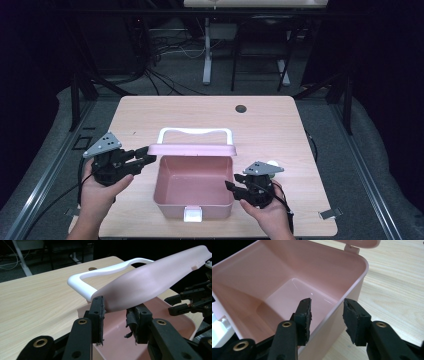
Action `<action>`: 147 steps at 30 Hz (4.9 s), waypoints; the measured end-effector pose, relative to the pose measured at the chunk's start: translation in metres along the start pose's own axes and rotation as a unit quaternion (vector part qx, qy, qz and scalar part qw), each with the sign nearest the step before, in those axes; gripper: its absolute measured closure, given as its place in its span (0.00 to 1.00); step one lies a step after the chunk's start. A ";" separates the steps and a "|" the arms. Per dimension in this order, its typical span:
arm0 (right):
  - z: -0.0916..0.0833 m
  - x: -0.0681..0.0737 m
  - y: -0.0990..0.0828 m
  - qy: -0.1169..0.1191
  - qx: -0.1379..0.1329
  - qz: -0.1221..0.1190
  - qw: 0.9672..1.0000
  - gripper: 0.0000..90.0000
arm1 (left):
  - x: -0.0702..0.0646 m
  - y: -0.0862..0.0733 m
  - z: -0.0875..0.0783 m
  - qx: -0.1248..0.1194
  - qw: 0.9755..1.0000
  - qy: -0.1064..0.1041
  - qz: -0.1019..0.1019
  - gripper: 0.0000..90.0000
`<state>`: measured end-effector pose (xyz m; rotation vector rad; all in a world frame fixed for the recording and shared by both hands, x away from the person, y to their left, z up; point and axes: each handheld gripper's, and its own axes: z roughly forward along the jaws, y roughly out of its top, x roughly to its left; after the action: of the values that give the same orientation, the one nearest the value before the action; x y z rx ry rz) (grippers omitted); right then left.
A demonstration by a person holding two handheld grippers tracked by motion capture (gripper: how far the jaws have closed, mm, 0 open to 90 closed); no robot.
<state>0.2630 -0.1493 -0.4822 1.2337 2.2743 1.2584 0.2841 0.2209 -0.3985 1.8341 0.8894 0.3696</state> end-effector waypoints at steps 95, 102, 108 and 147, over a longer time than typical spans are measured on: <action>-0.003 -0.002 -0.002 0.004 -0.008 0.022 1.000 0.73 | 0.038 0.001 0.056 0.009 0.999 0.039 -0.031 0.86; -0.003 -0.003 -0.002 0.005 -0.010 0.021 1.000 0.73 | 0.041 -0.001 0.060 0.007 0.998 0.039 -0.039 0.87; -0.002 -0.003 -0.003 0.003 -0.011 0.019 1.000 0.73 | 0.044 -0.003 0.063 0.004 0.998 0.040 -0.043 0.88; 0.000 -0.005 -0.004 0.006 -0.012 0.025 1.000 0.71 | 0.056 0.001 0.080 0.007 0.996 0.060 -0.072 0.93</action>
<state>0.2638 -0.1538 -0.4859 1.2850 2.2431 1.3104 0.3709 0.2079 -0.4402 1.7623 1.1023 0.3874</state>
